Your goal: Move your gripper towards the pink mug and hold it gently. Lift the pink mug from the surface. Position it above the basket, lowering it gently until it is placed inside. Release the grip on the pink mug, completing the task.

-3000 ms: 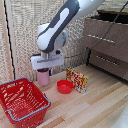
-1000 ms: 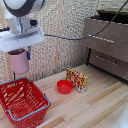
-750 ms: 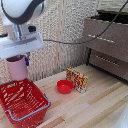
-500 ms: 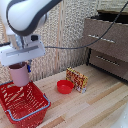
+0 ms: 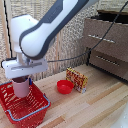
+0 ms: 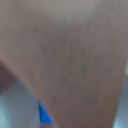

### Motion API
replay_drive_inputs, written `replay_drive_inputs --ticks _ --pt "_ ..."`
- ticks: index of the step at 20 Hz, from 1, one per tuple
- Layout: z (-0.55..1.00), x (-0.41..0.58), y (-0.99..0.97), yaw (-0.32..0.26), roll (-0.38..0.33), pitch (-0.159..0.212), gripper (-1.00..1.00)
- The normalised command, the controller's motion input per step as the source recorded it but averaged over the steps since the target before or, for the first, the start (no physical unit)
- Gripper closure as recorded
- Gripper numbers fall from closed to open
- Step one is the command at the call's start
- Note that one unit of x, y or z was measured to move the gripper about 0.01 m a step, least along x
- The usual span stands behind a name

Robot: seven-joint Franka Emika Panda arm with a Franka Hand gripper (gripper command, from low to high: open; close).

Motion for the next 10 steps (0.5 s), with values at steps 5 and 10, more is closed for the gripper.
replay_drive_inputs --ticks 5,10 --pt "-0.32 0.073 0.00 0.018 0.024 -0.003 1.00" --pt "-0.10 0.059 0.06 0.001 0.001 0.015 -1.00"
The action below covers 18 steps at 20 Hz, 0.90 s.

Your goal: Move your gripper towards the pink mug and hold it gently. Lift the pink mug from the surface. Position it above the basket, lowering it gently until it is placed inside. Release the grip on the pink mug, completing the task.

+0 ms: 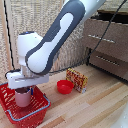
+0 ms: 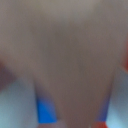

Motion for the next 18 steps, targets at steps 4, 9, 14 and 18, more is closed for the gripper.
replay_drive_inputs --ticks 4,9,14,18 --pt "-0.12 0.045 0.18 -0.002 0.000 -0.002 -1.00" --pt "0.18 0.143 0.03 -0.033 0.057 -0.010 -1.00" --pt "0.80 0.224 0.00 -0.034 0.003 0.009 -1.00" --pt "0.88 0.295 0.00 -0.001 0.000 0.057 -1.00"
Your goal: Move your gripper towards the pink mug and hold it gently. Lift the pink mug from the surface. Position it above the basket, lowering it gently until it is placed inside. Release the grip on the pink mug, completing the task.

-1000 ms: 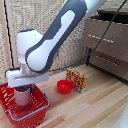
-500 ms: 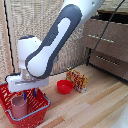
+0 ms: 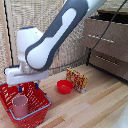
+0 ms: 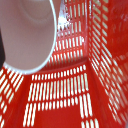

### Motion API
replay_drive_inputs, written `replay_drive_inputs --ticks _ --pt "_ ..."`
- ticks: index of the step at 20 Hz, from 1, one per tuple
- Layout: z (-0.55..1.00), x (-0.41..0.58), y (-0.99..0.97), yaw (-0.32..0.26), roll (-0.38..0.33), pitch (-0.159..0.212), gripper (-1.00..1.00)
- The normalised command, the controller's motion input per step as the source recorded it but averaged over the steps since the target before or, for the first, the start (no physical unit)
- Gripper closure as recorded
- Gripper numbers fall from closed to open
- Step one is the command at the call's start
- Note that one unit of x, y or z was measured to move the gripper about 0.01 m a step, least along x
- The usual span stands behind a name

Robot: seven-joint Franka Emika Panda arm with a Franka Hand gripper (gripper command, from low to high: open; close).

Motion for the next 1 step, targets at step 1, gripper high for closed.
replay_drive_inputs --ticks 1 --pt "0.77 0.317 0.02 -0.041 -0.003 0.106 -1.00"
